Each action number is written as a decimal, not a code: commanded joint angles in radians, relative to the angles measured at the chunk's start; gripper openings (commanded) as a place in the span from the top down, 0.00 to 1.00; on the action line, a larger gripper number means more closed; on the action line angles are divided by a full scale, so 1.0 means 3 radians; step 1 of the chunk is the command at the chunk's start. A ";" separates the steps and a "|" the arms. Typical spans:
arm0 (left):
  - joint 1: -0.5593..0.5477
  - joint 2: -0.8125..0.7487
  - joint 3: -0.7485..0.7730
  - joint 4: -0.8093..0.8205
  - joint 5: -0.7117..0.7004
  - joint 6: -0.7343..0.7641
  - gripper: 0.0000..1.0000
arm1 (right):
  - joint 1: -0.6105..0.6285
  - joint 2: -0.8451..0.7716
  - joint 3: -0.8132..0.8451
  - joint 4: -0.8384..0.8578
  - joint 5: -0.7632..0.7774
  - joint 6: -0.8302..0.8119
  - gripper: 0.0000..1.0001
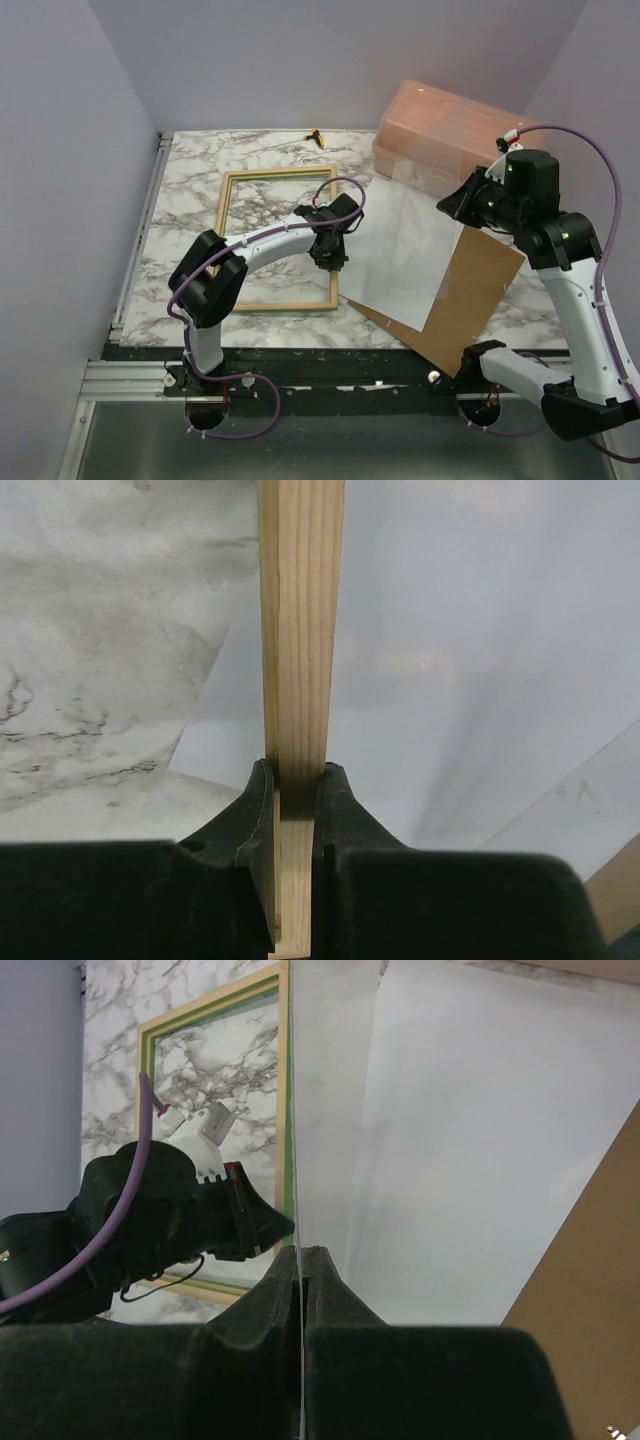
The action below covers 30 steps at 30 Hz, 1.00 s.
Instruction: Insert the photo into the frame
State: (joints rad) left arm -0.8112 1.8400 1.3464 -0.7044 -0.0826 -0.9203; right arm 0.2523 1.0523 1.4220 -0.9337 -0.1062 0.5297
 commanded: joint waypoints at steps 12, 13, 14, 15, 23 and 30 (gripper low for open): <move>-0.0204 0.0151 0.0120 0.0910 0.0748 -0.0471 1.00 | -0.0003 -0.0067 0.0343 -0.0150 0.0047 -0.0095 1.00; -0.0210 0.0146 0.0102 0.0934 0.0757 -0.0496 1.00 | -0.0007 -0.0066 0.0344 -0.0162 0.0066 -0.0103 1.00; -0.0214 0.0141 0.0074 0.0986 0.0793 -0.0518 1.00 | -0.0007 -0.0062 0.0347 -0.0169 0.0077 -0.0110 1.00; -0.0223 0.0136 0.0043 0.1055 0.0845 -0.0538 1.00 | -0.0005 -0.0061 0.0344 -0.0171 0.0091 -0.0114 1.00; -0.0267 0.0113 -0.0082 0.1317 0.1001 -0.0590 0.63 | -0.0005 -0.0060 0.0343 -0.0193 0.0129 -0.0149 1.00; -0.0239 -0.0145 -0.0309 0.1514 0.1043 -0.0510 0.23 | -0.0004 -0.0051 0.0348 -0.0188 0.0115 -0.0147 1.00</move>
State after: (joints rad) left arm -0.8856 1.8702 1.3106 -0.3370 0.1802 -1.0756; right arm 0.2523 1.0470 1.4918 -0.9894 -0.0856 0.4961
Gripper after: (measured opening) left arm 0.722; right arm 0.036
